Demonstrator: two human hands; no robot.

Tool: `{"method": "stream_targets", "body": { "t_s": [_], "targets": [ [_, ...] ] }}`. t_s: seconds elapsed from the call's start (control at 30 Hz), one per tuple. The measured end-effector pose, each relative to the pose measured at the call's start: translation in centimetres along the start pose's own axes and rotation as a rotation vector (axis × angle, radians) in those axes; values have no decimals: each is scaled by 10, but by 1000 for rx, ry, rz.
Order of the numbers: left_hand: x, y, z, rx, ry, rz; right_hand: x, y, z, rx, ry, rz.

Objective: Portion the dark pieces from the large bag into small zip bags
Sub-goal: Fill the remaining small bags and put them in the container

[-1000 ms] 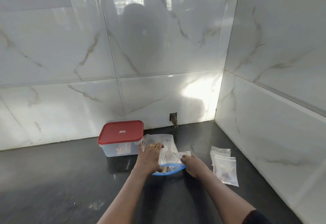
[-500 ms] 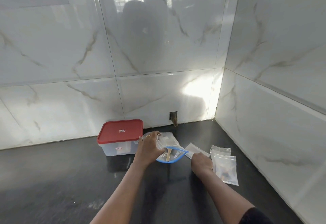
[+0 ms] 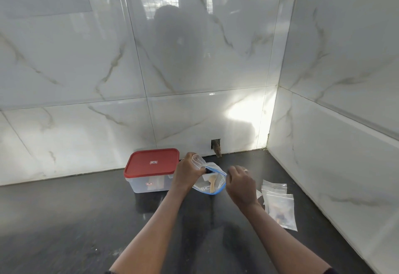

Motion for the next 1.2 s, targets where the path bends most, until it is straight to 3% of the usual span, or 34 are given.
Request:
{"method": "stream_targets", "body": {
  "t_s": [0.1,0.2,0.27,0.43,0.63,0.83,1.0,1.2],
  "targets": [
    [4,-2,4,-24,-7,11,-1,24,0,28,-94,276],
    [10,-3,9,-49,-15,24,6,43,-7,95,73,320],
    [12,-3,11,-63,-10,25,15,55,-14,139,284,287],
    [14,-5,12,-71,-9,19,30,59,-43,164,688,3],
    [13,-1,15,-9,-24,-27,28,53,-60,128,913,-97],
    [9,9,22,100,-32,-45,31,51,-55,110,762,-125],
    [11,18,17,231,68,-19,48,50,-44,151,588,-103],
    [18,-1,38,30,-161,-43,55,36,-32,147,404,-200]
  ]
}}
Point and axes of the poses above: each hand's wrist, its own x-axis towards the middle knuckle, its own z-axis out of the back of the hand, y = z × x, the point moved 5 cm from there along x, towards the middle knuckle, and after that the axes turned 10 degrees about z, right-handed, at the moved point
